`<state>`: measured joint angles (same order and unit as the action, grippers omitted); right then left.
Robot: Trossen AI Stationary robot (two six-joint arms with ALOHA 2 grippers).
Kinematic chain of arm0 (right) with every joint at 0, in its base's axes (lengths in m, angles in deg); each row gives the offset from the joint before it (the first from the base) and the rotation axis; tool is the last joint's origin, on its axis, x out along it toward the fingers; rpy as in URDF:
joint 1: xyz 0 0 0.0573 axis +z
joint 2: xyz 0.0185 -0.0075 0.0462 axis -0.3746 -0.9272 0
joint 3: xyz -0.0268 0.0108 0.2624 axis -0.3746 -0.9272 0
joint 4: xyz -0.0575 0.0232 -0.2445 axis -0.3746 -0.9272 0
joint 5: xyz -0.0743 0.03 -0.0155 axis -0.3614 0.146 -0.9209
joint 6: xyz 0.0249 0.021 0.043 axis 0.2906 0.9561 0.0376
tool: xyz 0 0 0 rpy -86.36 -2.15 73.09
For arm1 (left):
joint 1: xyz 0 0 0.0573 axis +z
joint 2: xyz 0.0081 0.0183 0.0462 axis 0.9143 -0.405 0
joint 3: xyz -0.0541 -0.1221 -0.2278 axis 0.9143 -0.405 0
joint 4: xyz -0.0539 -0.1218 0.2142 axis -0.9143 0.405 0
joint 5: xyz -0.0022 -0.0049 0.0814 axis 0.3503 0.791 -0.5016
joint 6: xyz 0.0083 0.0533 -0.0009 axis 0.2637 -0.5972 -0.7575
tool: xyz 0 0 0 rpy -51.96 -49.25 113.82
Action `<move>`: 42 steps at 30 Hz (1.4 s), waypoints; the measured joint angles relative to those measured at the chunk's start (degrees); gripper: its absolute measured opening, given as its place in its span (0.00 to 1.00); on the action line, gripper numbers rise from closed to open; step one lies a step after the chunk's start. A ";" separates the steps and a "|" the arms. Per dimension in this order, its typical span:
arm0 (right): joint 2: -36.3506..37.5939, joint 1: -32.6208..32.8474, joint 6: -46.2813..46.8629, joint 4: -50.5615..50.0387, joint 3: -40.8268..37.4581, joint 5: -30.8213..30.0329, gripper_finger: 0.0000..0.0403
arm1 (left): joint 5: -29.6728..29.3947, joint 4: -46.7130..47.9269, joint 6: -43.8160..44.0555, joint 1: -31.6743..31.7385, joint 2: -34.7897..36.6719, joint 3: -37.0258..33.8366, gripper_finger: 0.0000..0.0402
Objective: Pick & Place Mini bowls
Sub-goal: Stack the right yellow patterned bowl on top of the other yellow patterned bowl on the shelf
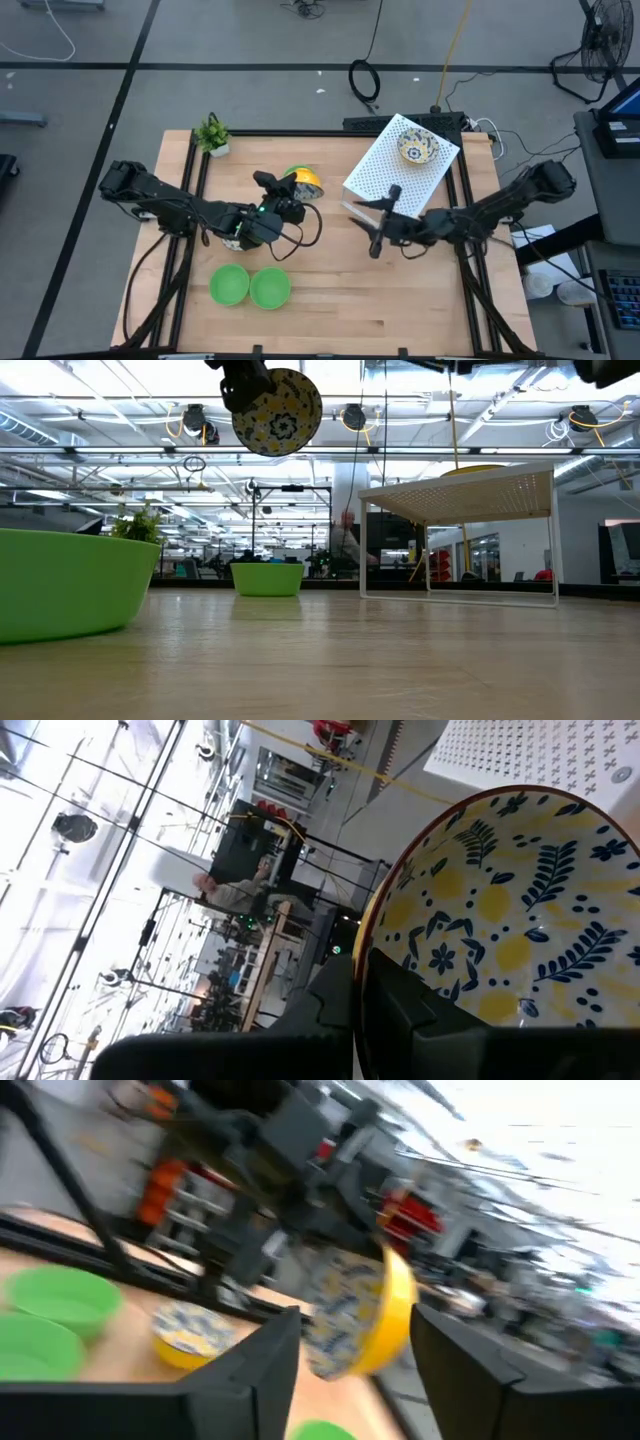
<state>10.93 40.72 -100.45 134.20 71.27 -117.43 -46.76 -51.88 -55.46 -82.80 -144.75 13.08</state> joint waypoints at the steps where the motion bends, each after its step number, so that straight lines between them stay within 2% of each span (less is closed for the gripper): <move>1: -0.39 -1.19 1.97 0.31 0.00 2.43 0.48 | 0.02 -0.04 -0.01 0.00 0.00 0.00 0.03; 5: -1.96 -5.87 8.76 0.22 0.02 8.27 0.54 | 0.61 -1.19 -0.13 -0.04 0.00 0.00 0.03; 10: -5.16 -10.36 12.58 1.03 0.01 15.07 0.57 | 0.62 -2.59 -0.71 -0.94 0.00 0.00 0.03; 15: -8.64 -12.93 14.27 4.46 0.60 15.22 0.58 | 0.60 -2.66 -1.16 -1.78 -0.02 0.00 0.03; 23: -15.27 -13.63 15.30 4.38 6.09 15.31 0.58 | 0.28 -2.94 -1.07 -2.08 -0.02 0.00 0.03; 32: -19.92 -15.38 15.72 4.55 11.53 13.49 0.58 | -2.88 -3.43 -2.06 -1.99 0.02 -0.07 0.03; 34: -20.33 -16.14 15.49 4.53 12.34 11.32 0.58 | -2.42 -3.84 -1.63 -1.95 0.02 -0.07 0.03; 36: -21.00 -17.27 15.49 5.26 13.27 10.13 0.58 | 0.59 -4.63 -1.05 -2.02 0.01 -0.07 0.03; 42: -21.06 -20.27 15.64 5.65 13.40 10.47 0.58 | 0.73 -5.72 -0.51 -1.85 -0.13 -0.07 0.03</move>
<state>-10.13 20.45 -84.81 139.86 84.67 -106.95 -46.03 -57.60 -55.96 -84.64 -144.88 13.01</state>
